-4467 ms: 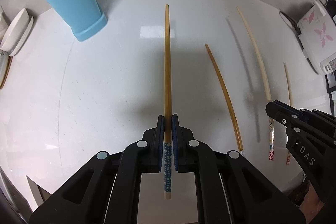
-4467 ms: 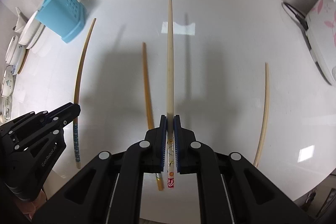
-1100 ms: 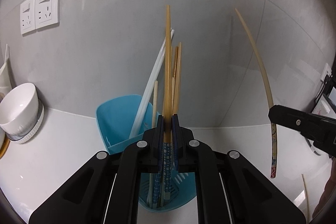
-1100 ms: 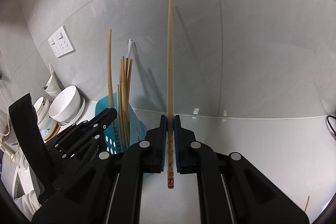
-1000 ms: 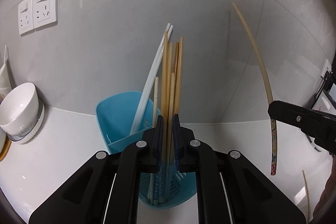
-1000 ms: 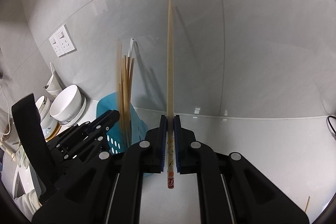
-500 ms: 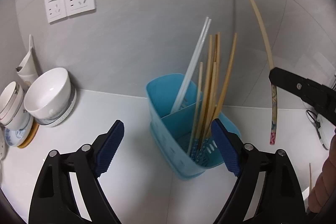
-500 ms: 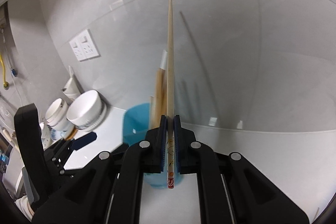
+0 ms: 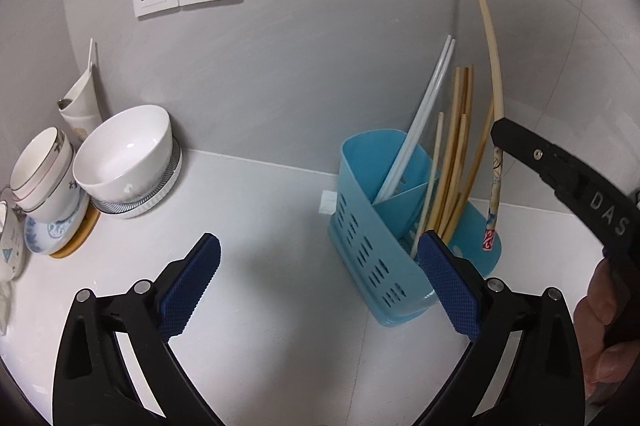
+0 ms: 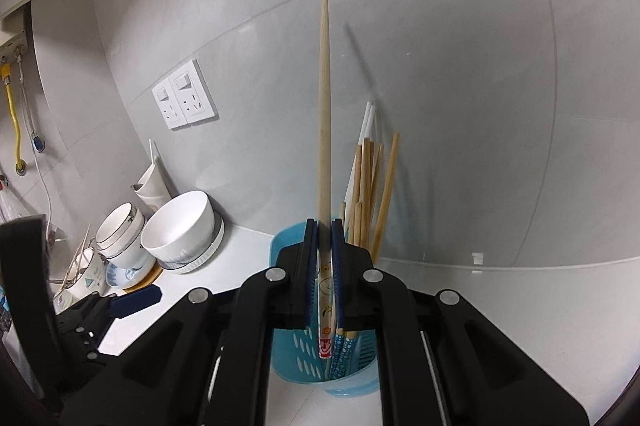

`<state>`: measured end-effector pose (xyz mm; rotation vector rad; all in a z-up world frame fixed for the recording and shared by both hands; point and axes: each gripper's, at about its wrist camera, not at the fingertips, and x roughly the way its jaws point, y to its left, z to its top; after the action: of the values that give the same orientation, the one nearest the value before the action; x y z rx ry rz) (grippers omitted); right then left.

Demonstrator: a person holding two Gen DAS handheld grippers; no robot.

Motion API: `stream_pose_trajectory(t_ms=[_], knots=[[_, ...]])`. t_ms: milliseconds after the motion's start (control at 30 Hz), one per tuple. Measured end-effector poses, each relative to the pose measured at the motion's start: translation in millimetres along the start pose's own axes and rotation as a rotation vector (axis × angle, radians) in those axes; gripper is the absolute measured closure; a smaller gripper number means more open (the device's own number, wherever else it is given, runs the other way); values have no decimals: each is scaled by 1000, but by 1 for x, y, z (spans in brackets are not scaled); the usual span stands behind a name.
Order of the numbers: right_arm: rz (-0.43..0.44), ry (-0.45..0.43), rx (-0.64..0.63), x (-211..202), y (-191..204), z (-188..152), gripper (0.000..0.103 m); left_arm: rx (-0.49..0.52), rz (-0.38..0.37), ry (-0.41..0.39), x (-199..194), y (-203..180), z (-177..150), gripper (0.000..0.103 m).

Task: Organize utensils
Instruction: 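Lower the red-tipped chopstick into the holder and open the right tool, then move both open tools back over the last two chopsticks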

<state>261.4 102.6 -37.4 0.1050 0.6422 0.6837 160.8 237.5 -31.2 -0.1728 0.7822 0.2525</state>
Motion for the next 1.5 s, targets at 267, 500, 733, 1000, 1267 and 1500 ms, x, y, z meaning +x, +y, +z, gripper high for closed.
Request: stream_pose_trajectory(t_ms=[267,500,733,1000,1267,1500], knots=[[-21,38,18,20,-4,-16,97,-15,2,14,6,8,-1,6],[-39,84,20,29,-5,-27,94,-21,3,18,8,9,-1,6],[-85,104,-11,13,-5,-23,51,-27,9,17,6,7,3,6],[-178,136,21,-28,-41,-15,14,-30,-5,34,-6,-9,4,6],[-304,184,41,-84,-96,-35,8,7,-54,113,-14,-56,-18,6],[-420,279,96,-137,-164,-74,8,71,-131,162,-21,-120,-44,6]])
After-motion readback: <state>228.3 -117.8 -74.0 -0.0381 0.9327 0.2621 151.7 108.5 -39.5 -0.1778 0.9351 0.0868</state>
